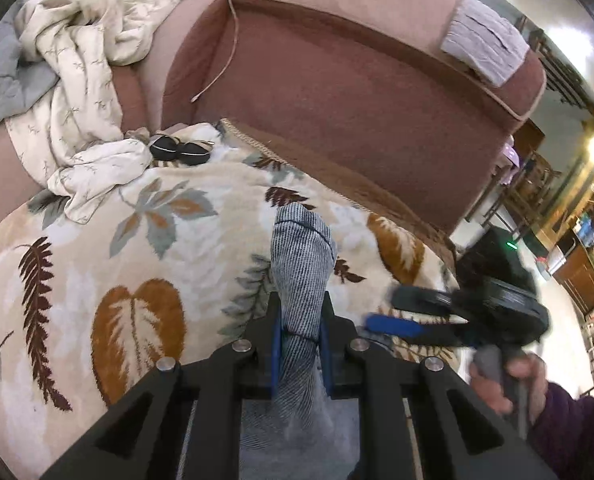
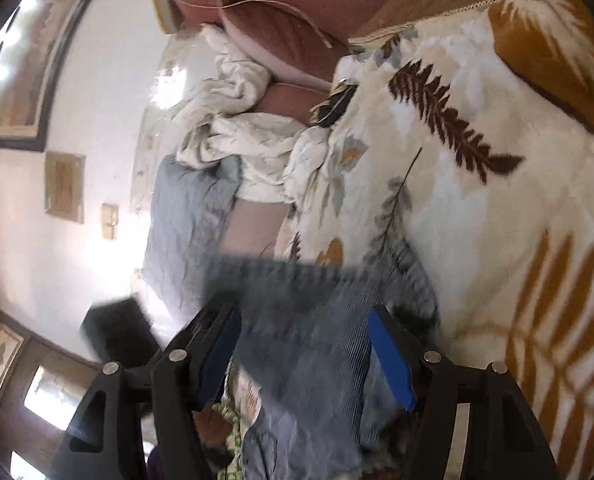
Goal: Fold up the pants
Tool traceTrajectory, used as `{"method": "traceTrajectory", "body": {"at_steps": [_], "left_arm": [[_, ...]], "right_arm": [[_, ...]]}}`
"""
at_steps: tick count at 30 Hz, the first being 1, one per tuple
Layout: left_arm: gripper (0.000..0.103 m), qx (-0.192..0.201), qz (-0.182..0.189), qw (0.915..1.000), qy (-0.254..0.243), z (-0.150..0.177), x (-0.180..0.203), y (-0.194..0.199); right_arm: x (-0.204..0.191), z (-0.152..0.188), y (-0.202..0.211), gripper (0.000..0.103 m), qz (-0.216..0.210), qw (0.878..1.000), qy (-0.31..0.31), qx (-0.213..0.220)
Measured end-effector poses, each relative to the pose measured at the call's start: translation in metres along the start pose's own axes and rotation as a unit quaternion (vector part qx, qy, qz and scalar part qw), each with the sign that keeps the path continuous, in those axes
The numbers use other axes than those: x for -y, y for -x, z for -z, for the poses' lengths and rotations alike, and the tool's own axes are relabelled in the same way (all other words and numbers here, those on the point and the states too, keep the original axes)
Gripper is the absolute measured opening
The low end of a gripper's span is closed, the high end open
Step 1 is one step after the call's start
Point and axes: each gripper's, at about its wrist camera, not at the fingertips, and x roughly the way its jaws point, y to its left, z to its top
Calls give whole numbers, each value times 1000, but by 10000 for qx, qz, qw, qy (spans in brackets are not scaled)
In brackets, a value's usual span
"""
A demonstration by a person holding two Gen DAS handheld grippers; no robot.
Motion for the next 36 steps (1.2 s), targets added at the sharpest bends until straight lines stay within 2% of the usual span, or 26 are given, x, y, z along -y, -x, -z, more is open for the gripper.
{"method": "traceTrajectory", "body": {"at_steps": [3, 6, 9, 11, 12, 13, 14, 16, 17, 19, 21, 22, 23, 24, 25, 26, 28, 29, 30, 32, 34, 36], "left_arm": [[16, 65, 90, 9999, -66, 0, 0, 6], [16, 78, 147, 9998, -58, 0, -3, 10], [16, 89, 127, 9998, -88, 1, -5, 13], [16, 135, 148, 9998, -91, 2, -7, 18], [16, 165, 143, 9997, -85, 1, -8, 19], [16, 189, 129, 9997, -53, 1, -9, 21], [16, 198, 122, 9997, 7, 0, -12, 21], [16, 172, 77, 9998, 61, -2, -14, 20], [17, 154, 14, 9999, 63, -2, -15, 18], [17, 45, -43, 9999, 115, -3, -16, 11], [21, -63, -147, 9998, 102, -6, -15, 2], [28, -116, -211, 9997, 88, -7, -14, -5], [39, -241, -301, 9992, 68, -9, -12, -15], [46, -414, -526, 9978, 32, -11, -12, -28], [65, -564, -871, 9946, 22, -12, -12, -40], [72, -670, -1196, 9906, 19, -12, -14, -49], [72, -988, -1753, 9795, 51, -11, -19, -72], [72, -1070, -1831, 9772, 112, -10, -21, -77], [72, -1104, -1863, 9761, 172, -8, -23, -79], [72, -1143, -1916, 9744, 270, -5, -25, -80], [72, -1157, -1795, 9765, 275, -3, -24, -78], [72, -1240, -1681, 9775, 304, -4, -22, -80]], "right_arm": [[8, -11, -16, 70, 220, 9996, -55, -162], [20, -18, -39, 69, 10, 9981, -208, -575], [27, -24, -57, 71, -451, 9944, -331, -891], [33, -26, -63, 71, -850, 9901, -584, -953], [33, -25, -65, 71, -915, 9891, -582, -998], [31, -24, -65, 67, -918, 9894, -533, -991], [28, -23, -62, 51, -886, 9909, -447, -915], [22, -20, -55, 30, -817, 9925, -295, -860], [18, -18, -48, 25, -822, 9932, -238, -795], [8, -16, -34, 22, -837, 9946, -59, -614], [-6, -10, -12, 22, -728, 9964, 215, -365], [-13, -7, -2, 22, -652, 9970, 332, -246], [-18, -3, 7, 22, -583, 9972, 455, -148], [-23, 3, 16, 22, -453, 9972, 587, -63], [-24, 10, 23, 22, -240, 9974, 680, -28], [-23, 13, 24, 25, -32, 9976, 695, -50], [-11, 20, 22, 31, 684, 9959, 566, -194], [-4, 20, 23, 44, 890, 9950, 345, -278], [-2, 19, 28, 50, 937, 9949, 249, -264], [-7, 19, 48, 63, 1043, 9936, 429, 107], [-14, 24, 66, 74, 1176, 9902, 651, 374], [-9, 32, 70, 75, 967, 9941, 418, 240]]}}
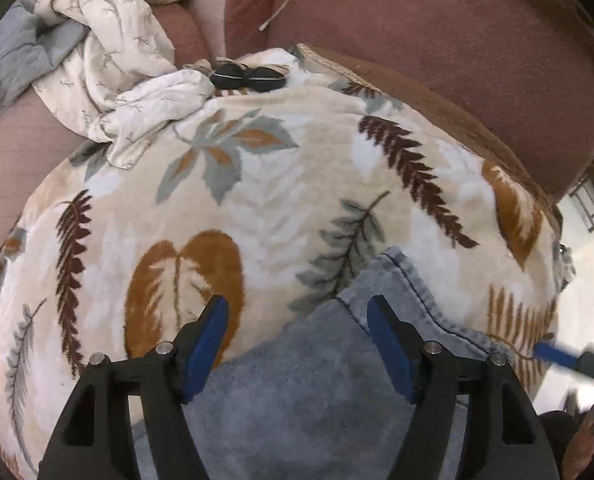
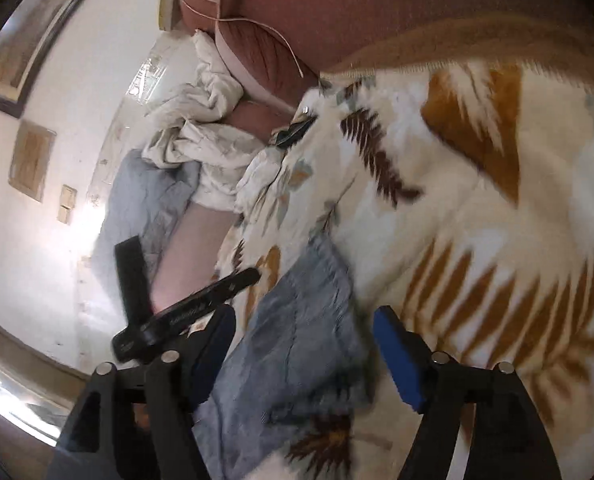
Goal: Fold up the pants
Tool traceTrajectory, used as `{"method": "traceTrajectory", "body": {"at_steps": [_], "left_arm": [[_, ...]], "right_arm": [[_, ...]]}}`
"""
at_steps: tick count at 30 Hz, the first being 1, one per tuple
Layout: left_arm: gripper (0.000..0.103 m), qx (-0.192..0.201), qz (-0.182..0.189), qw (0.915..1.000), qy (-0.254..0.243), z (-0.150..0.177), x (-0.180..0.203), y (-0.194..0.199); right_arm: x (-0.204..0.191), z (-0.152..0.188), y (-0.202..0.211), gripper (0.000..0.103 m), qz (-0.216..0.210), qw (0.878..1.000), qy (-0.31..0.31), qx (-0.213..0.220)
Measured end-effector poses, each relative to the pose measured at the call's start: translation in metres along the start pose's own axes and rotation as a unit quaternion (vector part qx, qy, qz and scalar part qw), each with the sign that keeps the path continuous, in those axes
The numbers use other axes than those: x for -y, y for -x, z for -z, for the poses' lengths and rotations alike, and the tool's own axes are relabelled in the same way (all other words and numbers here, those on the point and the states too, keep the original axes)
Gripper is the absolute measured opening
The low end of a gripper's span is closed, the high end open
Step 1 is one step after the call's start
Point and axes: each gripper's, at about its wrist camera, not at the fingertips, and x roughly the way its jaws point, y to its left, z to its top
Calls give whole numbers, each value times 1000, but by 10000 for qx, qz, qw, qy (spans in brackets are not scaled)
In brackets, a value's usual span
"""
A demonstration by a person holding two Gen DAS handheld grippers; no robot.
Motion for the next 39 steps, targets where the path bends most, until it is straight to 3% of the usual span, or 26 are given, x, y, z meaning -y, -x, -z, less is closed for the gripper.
{"method": "traceTrajectory", "body": {"at_steps": [3, 6, 12, 17, 19, 21, 23, 27, 30, 31, 34, 37, 39], "left_arm": [[72, -129, 43, 9999, -44, -6, 6, -6], [72, -368, 22, 9993, -106, -11, 11, -20], [72, -646, 107, 9974, -305, -17, 18, -44], [72, -803, 257, 9956, -402, -10, 21, -59], [72, -857, 272, 9942, -594, -6, 25, -63], [71, -858, 225, 9934, -728, -2, 28, -68], [47, -751, 493, 9934, -710, 0, 31, -66], [41, -609, 475, 9929, -910, 5, 39, -63], [33, -557, 552, 9940, -765, 6, 33, -60], [30, -538, 571, 9943, -720, 6, 32, -60], [29, -458, 673, 9955, -476, 9, 25, -58], [28, -351, 720, 9962, -340, 15, 18, -55], [26, -294, 776, 9963, -231, 14, 14, -54]], "right_arm": [[17, 21, -7, 75, -276, 9971, -542, -466], [34, 38, -22, 75, -692, 9860, -1238, -878], [64, 48, -48, 78, -1378, 9547, -2443, -996], [60, 49, -61, 80, -1665, 9406, -2693, -1229], [64, 60, -58, 79, -1557, 9359, -2853, -1356], [64, 64, -57, 79, -1519, 9369, -2835, -1373], [59, 58, -61, 79, -1447, 9430, -2706, -1290], [55, 46, -73, 80, -1311, 9482, -2666, -1125], [53, 40, -78, 79, -1296, 9516, -2636, -904], [52, 37, -78, 75, -1262, 9564, -2515, -781], [51, 34, -81, 40, -1087, 9687, -2123, -686], [41, 30, -78, 33, -880, 9800, -1674, -611], [15, 24, -68, 33, -545, 9941, -860, -367]]}}
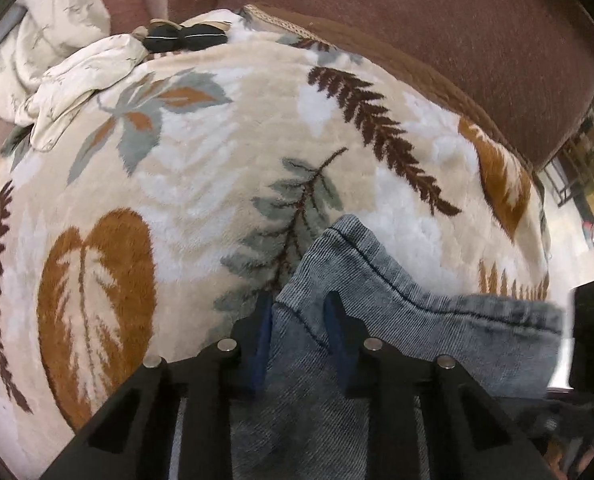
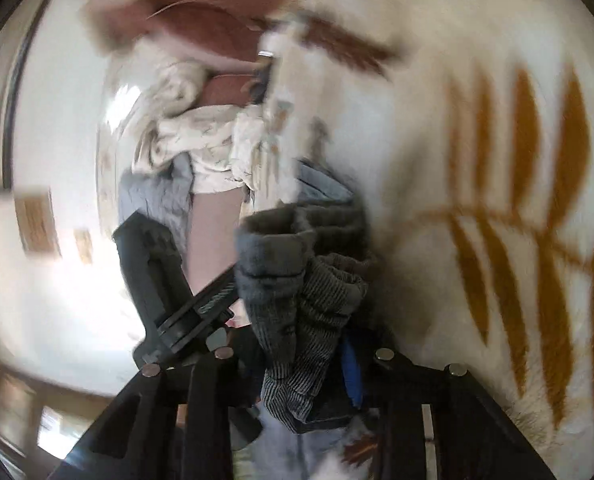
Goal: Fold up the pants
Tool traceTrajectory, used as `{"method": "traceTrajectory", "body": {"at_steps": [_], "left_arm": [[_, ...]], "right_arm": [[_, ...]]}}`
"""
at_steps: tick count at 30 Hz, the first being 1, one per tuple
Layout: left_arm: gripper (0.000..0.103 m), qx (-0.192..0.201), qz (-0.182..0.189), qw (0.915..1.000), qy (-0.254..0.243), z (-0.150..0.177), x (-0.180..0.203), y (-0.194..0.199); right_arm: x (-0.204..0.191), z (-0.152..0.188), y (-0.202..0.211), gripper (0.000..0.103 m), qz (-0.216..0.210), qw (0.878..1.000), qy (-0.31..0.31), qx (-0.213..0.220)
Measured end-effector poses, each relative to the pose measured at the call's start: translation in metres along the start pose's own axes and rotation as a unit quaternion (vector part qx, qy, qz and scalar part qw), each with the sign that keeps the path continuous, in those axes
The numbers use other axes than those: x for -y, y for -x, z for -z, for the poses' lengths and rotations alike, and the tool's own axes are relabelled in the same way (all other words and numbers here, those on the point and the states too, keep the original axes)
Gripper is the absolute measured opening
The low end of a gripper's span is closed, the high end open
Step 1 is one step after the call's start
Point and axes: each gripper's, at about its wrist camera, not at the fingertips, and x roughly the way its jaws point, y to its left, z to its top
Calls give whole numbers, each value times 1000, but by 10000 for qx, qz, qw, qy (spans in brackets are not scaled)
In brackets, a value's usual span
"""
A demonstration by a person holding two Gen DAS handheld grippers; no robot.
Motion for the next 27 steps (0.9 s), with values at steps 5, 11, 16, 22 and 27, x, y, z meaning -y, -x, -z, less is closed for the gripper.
{"method": "traceTrajectory", "body": {"at_steps": [5, 11, 16, 22, 27], "left_arm": [[18, 353, 328, 9977, 469, 13, -19, 20], [18, 921, 593, 9862, 1245, 58, -67, 67], [18, 1292, 521, 9733, 1823, 112, -106, 107], [18, 1434, 310, 9611, 2342, 197, -122, 142], [16, 1289, 339, 9543, 2676, 234, -132, 145]], "right_arm": [[-66, 17, 8, 33, 272, 9836, 1752, 319], [-116, 59, -19, 33, 114, 9588, 2836, -125], [-121, 100, -37, 33, -107, 9490, 3035, -850], [-121, 158, -77, 33, -303, 9172, 3274, -2250], [-121, 161, -62, 33, -542, 9155, 3299, -2236]]}}
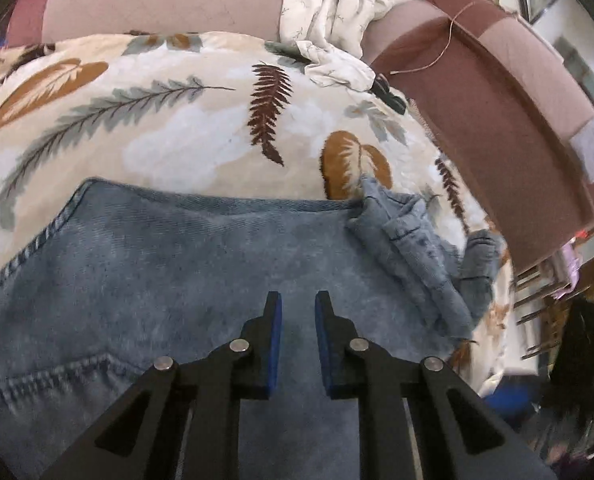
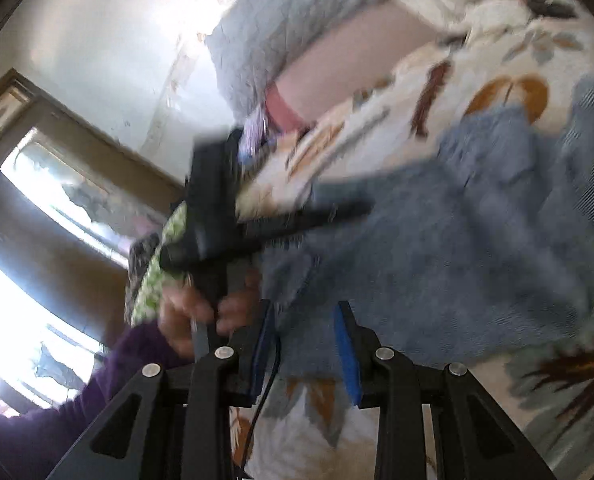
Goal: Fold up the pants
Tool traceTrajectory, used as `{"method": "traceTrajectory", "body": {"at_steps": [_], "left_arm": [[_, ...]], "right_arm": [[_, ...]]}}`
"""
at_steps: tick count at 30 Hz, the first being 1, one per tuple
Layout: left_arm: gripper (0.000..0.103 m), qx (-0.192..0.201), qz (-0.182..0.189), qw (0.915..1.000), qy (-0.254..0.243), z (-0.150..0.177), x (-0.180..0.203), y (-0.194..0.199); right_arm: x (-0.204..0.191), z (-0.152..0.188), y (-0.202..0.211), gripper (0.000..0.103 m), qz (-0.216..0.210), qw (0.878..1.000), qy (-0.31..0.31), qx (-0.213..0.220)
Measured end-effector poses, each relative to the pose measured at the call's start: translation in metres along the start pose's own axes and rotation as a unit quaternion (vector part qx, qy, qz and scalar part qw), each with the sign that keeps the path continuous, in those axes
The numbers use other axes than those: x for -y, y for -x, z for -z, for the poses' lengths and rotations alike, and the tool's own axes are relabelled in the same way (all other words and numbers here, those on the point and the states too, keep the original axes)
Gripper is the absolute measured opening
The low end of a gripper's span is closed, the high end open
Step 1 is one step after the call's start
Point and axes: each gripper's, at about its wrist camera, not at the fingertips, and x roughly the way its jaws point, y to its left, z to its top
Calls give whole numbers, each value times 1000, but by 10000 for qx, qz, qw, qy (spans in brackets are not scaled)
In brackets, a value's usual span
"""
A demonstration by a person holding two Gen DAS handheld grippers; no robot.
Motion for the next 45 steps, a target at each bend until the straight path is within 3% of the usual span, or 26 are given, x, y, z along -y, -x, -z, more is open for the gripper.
{"method": "traceTrajectory", "body": {"at_steps": [3, 4, 5, 8, 13, 15, 16, 17, 18, 20, 24, 27, 29, 33, 37, 39, 41, 42, 44, 45], "left_arm": [[18, 259, 117, 9995, -101, -12, 23, 5], [22, 305, 159, 9993, -135, -17, 33, 4], [33, 318, 213, 9991, -184, -23, 45, 0], [65, 317, 85, 9987, -400, -38, 79, -15], [68, -108, -153, 9966, -797, -56, 118, -53], [67, -279, -490, 9928, -1059, -57, 129, -69], [58, -317, -568, 9910, -1169, -56, 132, -74], [31, -368, -579, 9898, -1250, -55, 134, -78], [21, -443, -605, 9891, -1269, -54, 133, -81], [17, -532, -604, 9897, -1187, -48, 127, -82], [14, -285, -393, 9903, -1300, -37, 127, -65], [13, -42, -210, 9918, -1262, -26, 127, -42], [13, 192, -102, 9930, -1159, -11, 124, -20], [14, 644, -300, 9945, -769, 27, 102, 11], [14, 736, -697, 9944, 288, 63, 58, 12], [18, 447, -519, 9927, 998, 76, 31, -1], [21, 597, -228, 9887, 1357, 85, 20, 4], [22, 635, -178, 9883, 1377, 86, 20, 6], [23, 651, -250, 9896, 1262, 88, 24, 13], [24, 655, -263, 9902, 1207, 89, 25, 15]], "right_arm": [[31, -11, 44, 40, -62, 9944, -654, 827], [40, -11, 56, 52, -43, 9904, -890, 1052], [48, -10, 66, 64, 3, 9862, -1096, 1242], [74, -6, 96, 65, 227, 9690, -1659, 1816], [115, -3, 118, 70, -82, 9408, -2578, 2198], [127, -2, 120, 70, -151, 9310, -2862, 2260], [132, -2, 120, 70, -161, 9262, -2994, 2287], [138, -6, 122, 71, -166, 9230, -3084, 2295], [143, -7, 122, 72, -173, 9184, -3218, 2295], [155, -7, 120, 73, -175, 9075, -3488, 2333], [175, -7, 122, 77, -67, 8872, -3949, 2386], [184, -11, 116, 78, 267, 8859, -4091, 2169], [187, -12, 111, 78, 276, 8866, -4139, 2045], [187, -20, 102, 78, 199, 8916, -4124, 1861], [192, -26, 92, 78, 87, 8857, -4308, 1728], [192, -32, 88, 79, 198, 8856, -4325, 1685], [191, -35, 84, 78, 343, 8877, -4296, 1623], [188, -38, 83, 75, 505, 8924, -4200, 1573], [178, -47, 78, 47, 970, 9088, -3810, 1394], [173, -50, 76, 39, 1124, 9141, -3658, 1341]]}}
